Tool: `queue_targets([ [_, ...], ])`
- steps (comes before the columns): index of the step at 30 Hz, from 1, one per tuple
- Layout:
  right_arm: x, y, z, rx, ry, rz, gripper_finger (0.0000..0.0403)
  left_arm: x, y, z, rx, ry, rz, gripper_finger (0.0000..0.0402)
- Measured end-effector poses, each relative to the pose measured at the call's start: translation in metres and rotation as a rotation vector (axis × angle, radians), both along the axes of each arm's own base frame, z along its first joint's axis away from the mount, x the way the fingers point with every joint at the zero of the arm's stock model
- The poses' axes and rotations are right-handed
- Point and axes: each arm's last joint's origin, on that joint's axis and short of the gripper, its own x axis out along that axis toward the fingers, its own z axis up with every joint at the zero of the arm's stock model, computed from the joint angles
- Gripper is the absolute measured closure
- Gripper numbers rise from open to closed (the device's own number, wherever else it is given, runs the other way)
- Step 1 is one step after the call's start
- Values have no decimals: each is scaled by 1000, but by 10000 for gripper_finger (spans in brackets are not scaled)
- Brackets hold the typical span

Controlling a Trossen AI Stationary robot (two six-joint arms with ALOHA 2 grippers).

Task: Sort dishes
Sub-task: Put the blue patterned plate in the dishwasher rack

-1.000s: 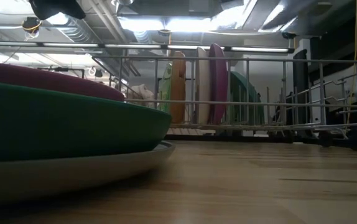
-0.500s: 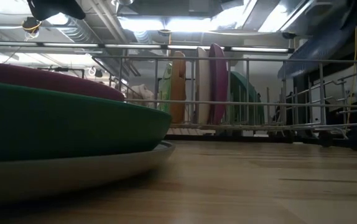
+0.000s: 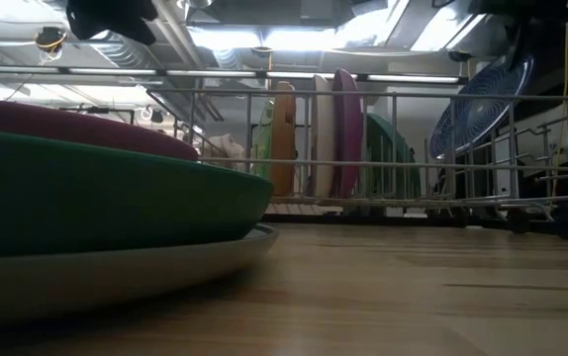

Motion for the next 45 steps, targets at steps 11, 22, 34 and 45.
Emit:
queue_targets([
  [11, 3, -2, -2, 14, 9, -25, 387, 8, 11, 2, 61, -22, 8, 245],
  [22, 3, -2, -2, 13, 15, -24, 387, 82, 29, 37, 426, -527, -79, 245],
  [34, 3, -2, -2, 23, 14, -20, 387, 193, 40, -19, 626, -796, -293, 245],
  [45, 3, -1, -3, 45, 13, 16, 386, 255, 8, -63, 692, -640, -424, 245],
])
